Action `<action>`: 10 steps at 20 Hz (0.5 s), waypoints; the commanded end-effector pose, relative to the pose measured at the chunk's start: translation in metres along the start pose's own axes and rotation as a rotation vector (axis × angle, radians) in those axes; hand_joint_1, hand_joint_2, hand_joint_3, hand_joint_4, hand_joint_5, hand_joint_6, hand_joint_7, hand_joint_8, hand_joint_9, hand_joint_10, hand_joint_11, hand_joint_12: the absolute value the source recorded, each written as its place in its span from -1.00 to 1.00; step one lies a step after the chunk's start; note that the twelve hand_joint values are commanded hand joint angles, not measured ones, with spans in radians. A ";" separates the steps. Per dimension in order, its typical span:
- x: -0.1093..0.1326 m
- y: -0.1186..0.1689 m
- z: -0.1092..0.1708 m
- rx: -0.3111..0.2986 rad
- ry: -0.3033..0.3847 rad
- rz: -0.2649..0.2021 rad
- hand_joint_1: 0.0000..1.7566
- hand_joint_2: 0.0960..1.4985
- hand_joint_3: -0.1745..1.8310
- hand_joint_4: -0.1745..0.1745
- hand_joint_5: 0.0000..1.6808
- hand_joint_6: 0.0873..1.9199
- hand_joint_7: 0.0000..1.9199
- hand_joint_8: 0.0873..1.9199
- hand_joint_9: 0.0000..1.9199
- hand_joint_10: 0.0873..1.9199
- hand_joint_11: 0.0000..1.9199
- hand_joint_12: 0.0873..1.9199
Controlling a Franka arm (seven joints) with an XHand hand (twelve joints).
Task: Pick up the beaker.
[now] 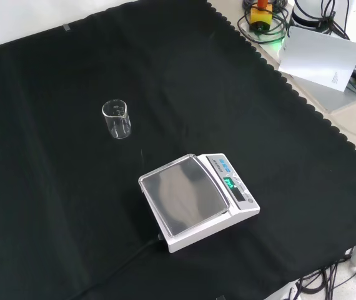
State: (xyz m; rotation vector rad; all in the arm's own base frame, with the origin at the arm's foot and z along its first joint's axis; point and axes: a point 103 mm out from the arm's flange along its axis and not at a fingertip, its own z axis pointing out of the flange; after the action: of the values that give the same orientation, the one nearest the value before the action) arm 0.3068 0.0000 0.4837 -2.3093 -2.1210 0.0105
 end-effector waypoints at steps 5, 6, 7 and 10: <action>0.001 0.011 0.003 0.017 -0.013 0.005 -0.38 -0.19 -0.47 -0.06 -0.81 -1.00 -0.92 -0.30 -0.79 -0.24 -1.00 0.47; 0.002 0.014 0.005 0.019 -0.016 0.005 -0.38 -0.19 -0.47 -0.06 -0.81 -1.00 -0.92 -0.30 -0.79 -0.24 -1.00 0.47; 0.004 0.018 0.008 0.022 -0.019 0.005 -0.38 -0.19 -0.47 -0.06 -0.81 -1.00 -0.92 -0.30 -0.79 -0.24 -1.00 0.47; 0.006 0.033 0.021 0.036 -0.025 0.010 -0.38 -0.19 -0.48 -0.06 -0.81 -1.00 -0.92 -0.30 -0.79 -0.24 -1.00 0.47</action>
State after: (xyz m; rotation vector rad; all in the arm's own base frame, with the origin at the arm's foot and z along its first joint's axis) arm 0.3264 0.0037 0.4751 -2.2870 -2.1245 0.0571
